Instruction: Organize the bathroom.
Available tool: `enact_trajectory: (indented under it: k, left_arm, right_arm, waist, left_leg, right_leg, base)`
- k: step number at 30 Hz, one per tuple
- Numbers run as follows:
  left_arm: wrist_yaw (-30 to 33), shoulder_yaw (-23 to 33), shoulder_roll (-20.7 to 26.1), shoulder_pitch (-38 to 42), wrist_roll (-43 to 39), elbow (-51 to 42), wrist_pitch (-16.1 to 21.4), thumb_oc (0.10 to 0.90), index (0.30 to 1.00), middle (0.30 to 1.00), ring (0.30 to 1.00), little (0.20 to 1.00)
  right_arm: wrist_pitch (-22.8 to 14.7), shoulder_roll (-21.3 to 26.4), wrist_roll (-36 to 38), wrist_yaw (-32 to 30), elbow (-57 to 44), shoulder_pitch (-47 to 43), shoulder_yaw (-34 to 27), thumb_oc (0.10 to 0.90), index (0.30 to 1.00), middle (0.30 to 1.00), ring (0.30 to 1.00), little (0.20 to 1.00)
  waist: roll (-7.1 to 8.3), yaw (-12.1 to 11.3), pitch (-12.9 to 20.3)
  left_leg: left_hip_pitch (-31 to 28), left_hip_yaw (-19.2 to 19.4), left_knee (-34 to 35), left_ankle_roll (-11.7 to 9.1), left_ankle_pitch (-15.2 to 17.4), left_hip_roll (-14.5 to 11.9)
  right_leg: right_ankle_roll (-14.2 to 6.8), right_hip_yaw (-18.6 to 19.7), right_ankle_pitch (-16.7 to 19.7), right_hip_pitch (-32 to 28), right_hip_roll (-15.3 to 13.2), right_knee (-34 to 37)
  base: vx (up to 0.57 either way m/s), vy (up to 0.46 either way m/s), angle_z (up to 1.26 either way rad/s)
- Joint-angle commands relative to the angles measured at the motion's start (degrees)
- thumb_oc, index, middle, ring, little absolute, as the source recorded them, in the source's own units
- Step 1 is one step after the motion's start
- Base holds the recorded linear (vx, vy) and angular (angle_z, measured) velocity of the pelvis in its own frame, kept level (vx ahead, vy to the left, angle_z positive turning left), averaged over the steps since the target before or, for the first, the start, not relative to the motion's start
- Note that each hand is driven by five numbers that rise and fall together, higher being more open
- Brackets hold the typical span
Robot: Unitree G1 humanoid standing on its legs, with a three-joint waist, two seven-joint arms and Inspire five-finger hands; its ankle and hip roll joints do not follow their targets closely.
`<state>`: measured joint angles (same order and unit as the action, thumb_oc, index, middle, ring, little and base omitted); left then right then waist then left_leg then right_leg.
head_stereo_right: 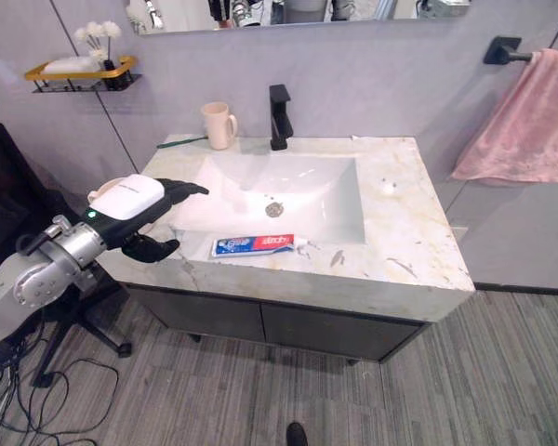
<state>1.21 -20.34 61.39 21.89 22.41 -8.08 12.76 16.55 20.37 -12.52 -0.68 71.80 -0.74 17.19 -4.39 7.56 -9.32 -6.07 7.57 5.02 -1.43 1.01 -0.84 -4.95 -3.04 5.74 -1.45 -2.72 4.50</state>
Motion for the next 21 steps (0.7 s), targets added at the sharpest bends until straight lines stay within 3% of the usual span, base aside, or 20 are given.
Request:
enact_trajectory:
  k: [1,8,11,21]
  left_arm:
    - [4.3,8.5,3.8,3.5,-1.8,0.6,2.0,0.800,0.900,0.900,0.900,0.900]
    - [-2.0,8.1,4.3,3.7,-3.7,0.2,0.7,0.800,0.900,0.900,0.900,0.900]
    - [-7.5,5.9,3.8,4.3,-5.6,0.0,-0.5,0.800,0.900,0.900,0.900,0.900]
    - [-7.4,1.4,0.3,5.1,-4.2,-1.0,-2.3,0.800,0.900,0.900,0.900,0.900]
  right_arm:
    - [1.6,0.7,1.6,-0.1,4.1,0.4,0.2,0.800,0.900,0.900,0.900,0.900]
    - [1.6,-0.4,1.5,0.1,3.9,0.7,0.4,0.800,0.900,0.900,0.900,0.900]
    - [2.3,-0.6,1.2,0.1,3.5,0.9,0.5,0.800,0.900,0.900,0.900,0.900]
    - [2.2,-0.5,-0.2,0.2,4.0,0.9,0.3,0.800,0.900,0.900,0.900,0.900]
  waist:
    - [1.27,-0.5,4.6]
    - [1.11,-0.3,5.0]
    - [0.67,0.3,5.1]
    - [1.00,1.3,5.1]
  left_leg:
    - [5.6,-1.9,-7.9,2.5,2.5,2.8]
    - [5.1,-1.2,-6.6,2.7,2.3,2.9]
    - [4.8,-0.7,-6.2,2.9,2.3,3.0]
    - [4.5,0.6,-6.5,3.3,2.8,2.9]
  right_leg:
    - [-4.3,0.6,-5.9,2.1,0.1,-9.9]
    - [-5.0,1.2,-5.5,2.4,-0.1,-9.6]
    - [-5.3,1.7,-5.1,2.7,0.0,-9.4]
    - [-5.7,2.1,-5.0,3.2,0.1,-9.8]
  base:
    - [0.00,0.000,0.00]
    - [0.00,0.000,0.00]
    - [0.00,0.000,0.00]
    - [0.00,-0.003,-0.01]
